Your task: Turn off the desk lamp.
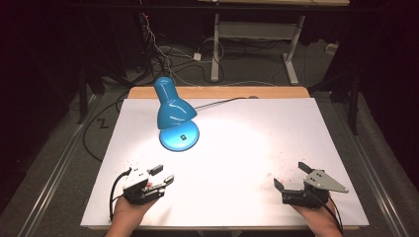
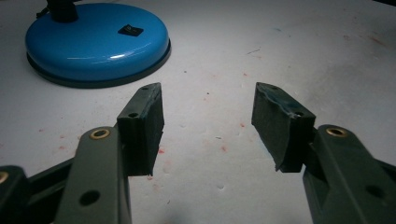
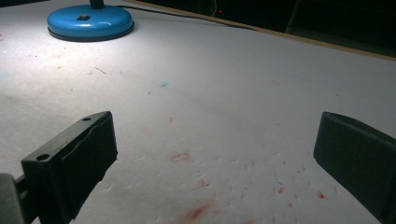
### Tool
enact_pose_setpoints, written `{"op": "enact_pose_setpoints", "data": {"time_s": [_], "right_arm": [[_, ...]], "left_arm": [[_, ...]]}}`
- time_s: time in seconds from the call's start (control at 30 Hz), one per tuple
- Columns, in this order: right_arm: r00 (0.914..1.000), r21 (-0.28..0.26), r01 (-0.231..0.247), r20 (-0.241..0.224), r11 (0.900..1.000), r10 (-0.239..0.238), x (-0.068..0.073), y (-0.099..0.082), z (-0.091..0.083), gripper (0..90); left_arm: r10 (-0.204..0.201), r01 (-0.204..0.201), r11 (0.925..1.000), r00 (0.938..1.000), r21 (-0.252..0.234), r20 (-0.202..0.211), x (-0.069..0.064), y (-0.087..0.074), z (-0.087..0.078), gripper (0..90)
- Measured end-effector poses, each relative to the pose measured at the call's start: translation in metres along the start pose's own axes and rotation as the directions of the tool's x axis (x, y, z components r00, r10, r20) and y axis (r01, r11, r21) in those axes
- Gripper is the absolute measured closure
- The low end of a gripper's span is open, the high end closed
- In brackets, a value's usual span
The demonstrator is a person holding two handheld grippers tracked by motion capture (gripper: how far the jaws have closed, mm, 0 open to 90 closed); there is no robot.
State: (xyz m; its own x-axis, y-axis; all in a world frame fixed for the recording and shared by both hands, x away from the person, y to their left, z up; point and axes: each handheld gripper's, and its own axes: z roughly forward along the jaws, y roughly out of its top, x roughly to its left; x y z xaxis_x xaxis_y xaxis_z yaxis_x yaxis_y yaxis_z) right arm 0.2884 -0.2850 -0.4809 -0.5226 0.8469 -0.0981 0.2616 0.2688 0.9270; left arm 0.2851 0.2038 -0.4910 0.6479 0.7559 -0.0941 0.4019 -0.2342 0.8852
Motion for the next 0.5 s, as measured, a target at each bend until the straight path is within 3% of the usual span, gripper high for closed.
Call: {"op": "enact_pose_setpoints", "data": {"time_s": [0.3,0.5], "right_arm": [[1.0,-0.005,0.007,-0.002,1.0,-0.007,-0.0012,-0.0002,-0.0001,0.6],[1.0,-0.01,-0.001,0.001,1.0,0.001,0.0,0.0002,-0.0017,0.6]], "left_arm": [[0.003,-0.003,1.0,1.0,0.003,-0.009,0.0007,-0.0007,-0.0001,59.0],[-0.037,0.037,0.9993,0.9993,0.001,-0.002,0.005,-0.0013,-0.0002,68.9]]}}
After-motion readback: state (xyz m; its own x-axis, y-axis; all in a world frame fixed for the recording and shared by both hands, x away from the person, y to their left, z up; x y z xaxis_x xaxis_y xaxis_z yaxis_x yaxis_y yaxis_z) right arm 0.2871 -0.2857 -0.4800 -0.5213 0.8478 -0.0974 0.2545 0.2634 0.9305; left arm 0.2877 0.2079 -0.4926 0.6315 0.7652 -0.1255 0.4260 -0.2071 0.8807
